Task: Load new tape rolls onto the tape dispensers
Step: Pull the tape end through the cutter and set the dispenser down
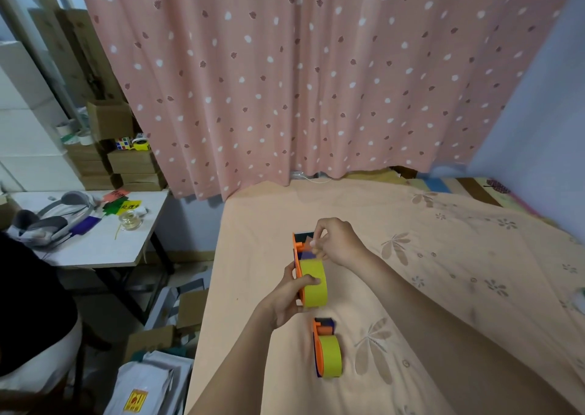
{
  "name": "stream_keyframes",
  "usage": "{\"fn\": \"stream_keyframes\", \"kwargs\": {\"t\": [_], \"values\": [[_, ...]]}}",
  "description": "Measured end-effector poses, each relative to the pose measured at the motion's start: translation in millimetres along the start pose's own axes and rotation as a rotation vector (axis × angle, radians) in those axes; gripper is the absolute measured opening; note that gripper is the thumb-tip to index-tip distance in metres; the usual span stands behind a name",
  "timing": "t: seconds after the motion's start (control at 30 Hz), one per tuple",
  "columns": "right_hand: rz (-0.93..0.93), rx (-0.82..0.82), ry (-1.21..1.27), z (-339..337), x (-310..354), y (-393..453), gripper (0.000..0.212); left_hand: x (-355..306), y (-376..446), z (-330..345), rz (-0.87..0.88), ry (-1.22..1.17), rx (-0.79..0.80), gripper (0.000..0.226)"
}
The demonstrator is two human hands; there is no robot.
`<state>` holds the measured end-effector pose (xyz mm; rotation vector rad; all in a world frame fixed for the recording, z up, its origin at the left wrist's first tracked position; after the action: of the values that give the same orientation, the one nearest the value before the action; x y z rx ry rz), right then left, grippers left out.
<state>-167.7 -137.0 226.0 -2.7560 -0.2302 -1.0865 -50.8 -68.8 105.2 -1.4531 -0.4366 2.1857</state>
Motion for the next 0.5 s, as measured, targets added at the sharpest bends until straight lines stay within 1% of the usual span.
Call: {"fn": "stream_keyframes", "kwargs": {"t": [0.03, 0.1, 0.17, 0.27, 0.33, 0.4, 0.5], "values": [[0.0, 0.013, -0.008, 0, 2, 1, 0.021, -2, 1, 2, 0.002, -0.016, 0.001, 0.1], [0.003, 0.059, -0.031, -2, 6, 4, 0.022, -7, 3, 6, 0.002, -0.029, -0.011, 0.09], [0.023, 0.119, -0.021, -3, 7, 7, 0.021, -12, 5, 10, -0.005, 0.01, -0.027, 0.082], [0.037, 0.175, -0.025, -3, 8, 7, 0.012, -15, 7, 13, -0.005, 0.072, -0.04, 0.083], [0.046, 0.147, -0.038, -6, 8, 8, 0.013, -16, 8, 14, -0.007, 0.071, -0.034, 0.076], [0.082, 0.074, -0.013, -11, 6, 12, 0.013, -16, 8, 15, -0.004, 0.075, -0.028, 0.07], [0.127, -0.005, 0.019, -21, 2, 17, 0.011, -17, 7, 16, 0.023, 0.088, -0.019, 0.078]]}}
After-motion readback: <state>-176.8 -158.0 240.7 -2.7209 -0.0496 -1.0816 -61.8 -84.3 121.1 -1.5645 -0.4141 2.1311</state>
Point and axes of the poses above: each hand's wrist, its own y-axis towards the middle knuckle, its own z-axis out of the palm, x = y × z, the point moved 4 cm from there along y, towards the middle knuckle, and after that the axes turned 4 degrees about -y, right-handed, at the moved point
